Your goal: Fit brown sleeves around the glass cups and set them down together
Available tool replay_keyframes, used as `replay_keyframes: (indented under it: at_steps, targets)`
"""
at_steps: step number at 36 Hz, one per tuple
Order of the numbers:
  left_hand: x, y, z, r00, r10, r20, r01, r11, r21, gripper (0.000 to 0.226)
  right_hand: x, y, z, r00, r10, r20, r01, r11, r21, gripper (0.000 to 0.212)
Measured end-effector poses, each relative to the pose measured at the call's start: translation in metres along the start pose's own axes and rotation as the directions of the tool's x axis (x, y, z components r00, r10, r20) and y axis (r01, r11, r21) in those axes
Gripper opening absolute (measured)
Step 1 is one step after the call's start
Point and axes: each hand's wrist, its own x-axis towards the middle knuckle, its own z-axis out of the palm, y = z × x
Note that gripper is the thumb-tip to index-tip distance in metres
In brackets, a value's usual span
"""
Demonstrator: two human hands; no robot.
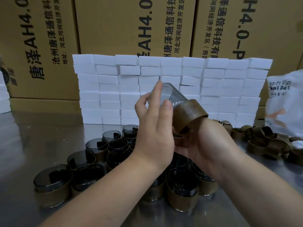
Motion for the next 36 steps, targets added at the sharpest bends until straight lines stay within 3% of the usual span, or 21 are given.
replay_keyframes:
  at_steps: [3,12,15,18,22,30,33,36]
  targets:
    - [-0.003,-0.001,-0.002,0.996,-0.029,0.083,0.025,0.998,0.057,0.048,-0.001,-0.002,-0.001,1.0,0.004,-0.029,-0.002,0.999,0.041,0.034]
    - [-0.002,-0.008,-0.001,0.986,-0.092,0.139,0.027,0.912,0.409,0.104,-0.003,-0.003,-0.003,0.998,0.011,-0.062,-0.006,0.997,0.081,0.023]
    - [0.001,-0.013,-0.002,0.99,-0.091,0.111,0.038,0.911,0.41,0.089,-0.002,-0.001,-0.001,0.998,0.033,-0.052,-0.027,0.994,0.105,0.02]
    - [0.005,-0.015,-0.003,0.992,-0.115,0.059,0.087,0.932,0.353,0.076,0.002,0.006,-0.002,0.998,-0.049,-0.029,0.05,0.998,0.024,0.029]
    - [0.011,-0.016,-0.006,0.995,-0.101,-0.004,0.099,0.964,0.247,0.066,-0.002,0.009,-0.007,0.966,-0.257,0.013,0.25,0.922,-0.295,0.017]
    - [0.012,-0.011,-0.01,0.991,-0.12,-0.065,0.121,0.993,0.007,0.063,0.002,0.009,-0.015,0.913,-0.399,0.08,0.396,0.826,-0.401,0.091]
    - [0.012,-0.011,-0.011,0.989,-0.137,-0.061,0.138,0.99,0.017,0.065,-0.001,0.008,-0.016,0.883,-0.442,0.158,0.467,0.79,-0.398,0.045]
    - [0.014,-0.012,-0.012,0.986,-0.163,-0.036,0.164,0.986,0.036,0.066,-0.001,0.007,-0.016,0.878,-0.458,0.141,0.475,0.792,-0.384,0.038]
